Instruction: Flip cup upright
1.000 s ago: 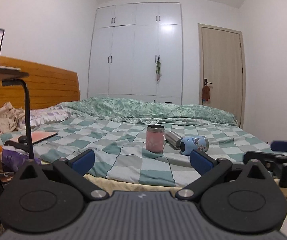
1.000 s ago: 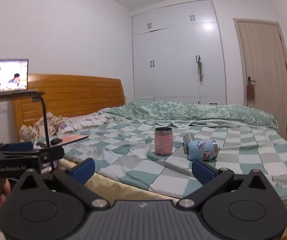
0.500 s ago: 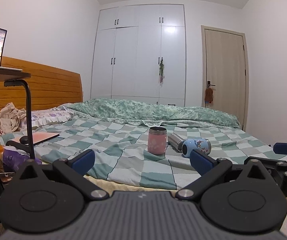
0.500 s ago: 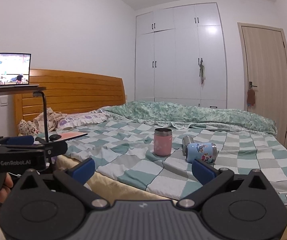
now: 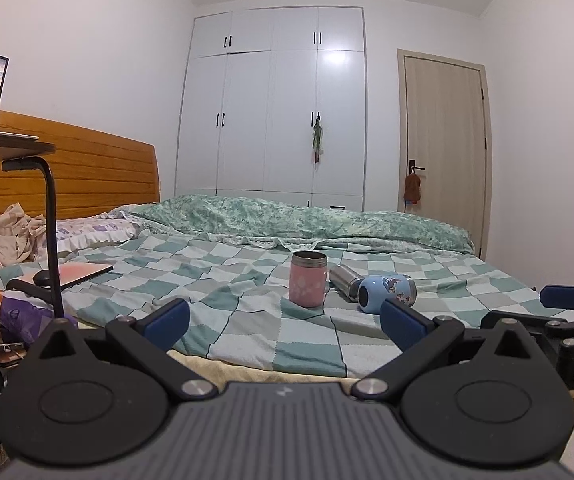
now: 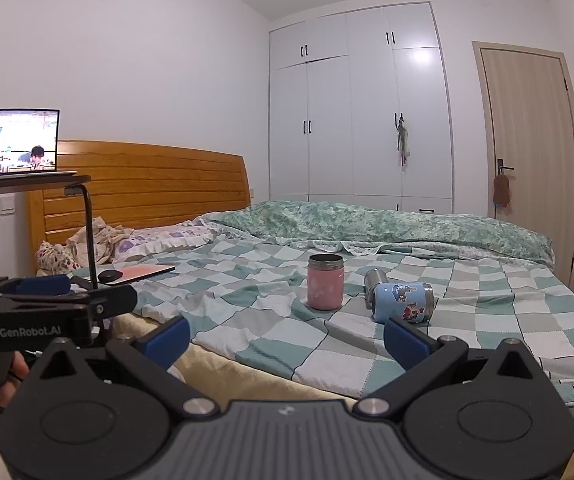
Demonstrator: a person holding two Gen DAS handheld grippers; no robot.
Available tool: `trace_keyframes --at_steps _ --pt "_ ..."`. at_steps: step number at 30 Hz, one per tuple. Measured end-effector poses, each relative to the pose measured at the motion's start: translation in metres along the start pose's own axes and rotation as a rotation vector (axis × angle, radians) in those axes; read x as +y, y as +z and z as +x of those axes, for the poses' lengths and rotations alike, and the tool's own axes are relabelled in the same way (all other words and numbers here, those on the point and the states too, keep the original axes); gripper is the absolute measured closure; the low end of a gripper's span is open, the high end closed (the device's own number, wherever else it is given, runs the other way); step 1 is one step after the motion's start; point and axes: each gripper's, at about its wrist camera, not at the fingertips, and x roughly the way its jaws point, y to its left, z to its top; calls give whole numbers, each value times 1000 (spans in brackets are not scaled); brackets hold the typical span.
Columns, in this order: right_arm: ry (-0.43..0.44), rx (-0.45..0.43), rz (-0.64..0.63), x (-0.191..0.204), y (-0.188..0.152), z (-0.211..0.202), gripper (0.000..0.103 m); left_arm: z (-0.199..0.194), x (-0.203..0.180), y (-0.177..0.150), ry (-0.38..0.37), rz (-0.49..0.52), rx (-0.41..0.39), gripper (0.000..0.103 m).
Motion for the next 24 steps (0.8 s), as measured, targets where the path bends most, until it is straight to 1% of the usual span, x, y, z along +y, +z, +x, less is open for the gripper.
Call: trace_keyframes --at_steps 24 --pt "0 3 4 -2 -1 1 0 -1 2 -1 0 0 0 0"
